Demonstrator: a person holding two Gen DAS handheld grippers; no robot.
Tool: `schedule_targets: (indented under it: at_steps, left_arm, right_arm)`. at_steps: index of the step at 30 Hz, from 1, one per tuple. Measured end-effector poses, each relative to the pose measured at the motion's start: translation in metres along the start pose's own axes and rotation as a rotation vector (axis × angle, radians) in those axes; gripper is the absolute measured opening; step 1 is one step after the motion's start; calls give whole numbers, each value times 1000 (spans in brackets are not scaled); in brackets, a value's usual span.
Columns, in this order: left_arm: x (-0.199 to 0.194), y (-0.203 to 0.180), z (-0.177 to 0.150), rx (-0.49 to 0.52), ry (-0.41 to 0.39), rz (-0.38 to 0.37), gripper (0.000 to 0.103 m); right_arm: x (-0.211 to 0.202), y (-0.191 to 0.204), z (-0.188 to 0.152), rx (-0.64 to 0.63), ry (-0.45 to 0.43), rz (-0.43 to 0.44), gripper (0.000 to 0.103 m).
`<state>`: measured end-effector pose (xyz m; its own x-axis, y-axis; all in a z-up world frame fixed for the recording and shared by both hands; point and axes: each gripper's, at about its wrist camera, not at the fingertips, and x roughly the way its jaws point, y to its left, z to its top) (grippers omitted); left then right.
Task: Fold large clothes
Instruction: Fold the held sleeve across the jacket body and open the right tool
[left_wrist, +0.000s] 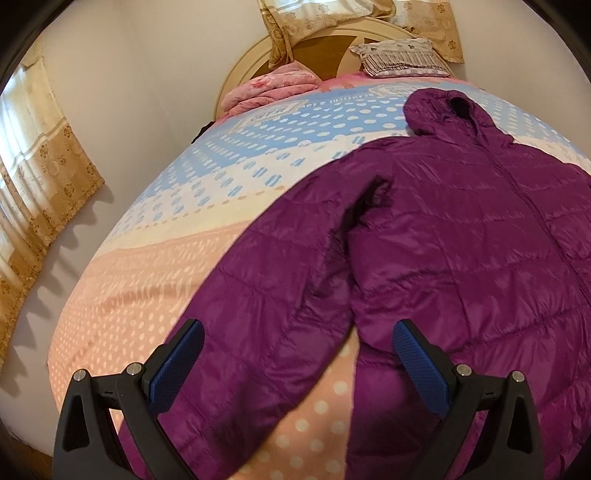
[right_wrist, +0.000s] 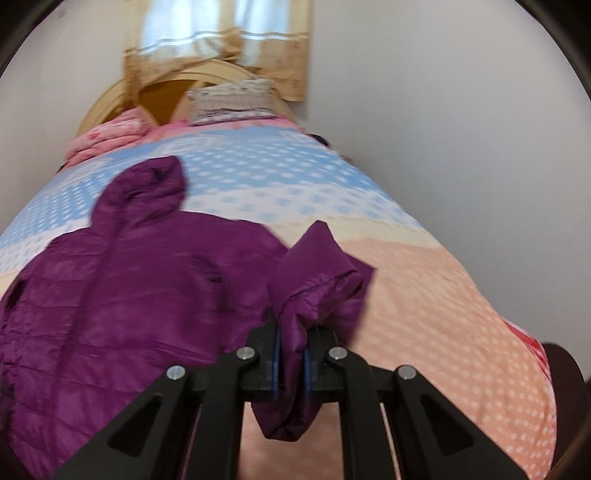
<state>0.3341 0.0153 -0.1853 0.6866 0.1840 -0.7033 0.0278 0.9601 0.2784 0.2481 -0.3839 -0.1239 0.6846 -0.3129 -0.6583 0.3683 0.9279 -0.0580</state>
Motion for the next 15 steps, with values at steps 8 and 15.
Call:
schedule_targets:
  at_steps: [8, 15]
  left_arm:
    - [8, 9, 7, -20, 13, -7, 102]
    - [-1, 3, 11, -26, 27, -26, 102]
  right_arm:
    - [24, 95, -2, -136, 5, 113, 11]
    - [36, 142, -22, -227, 38, 218, 52]
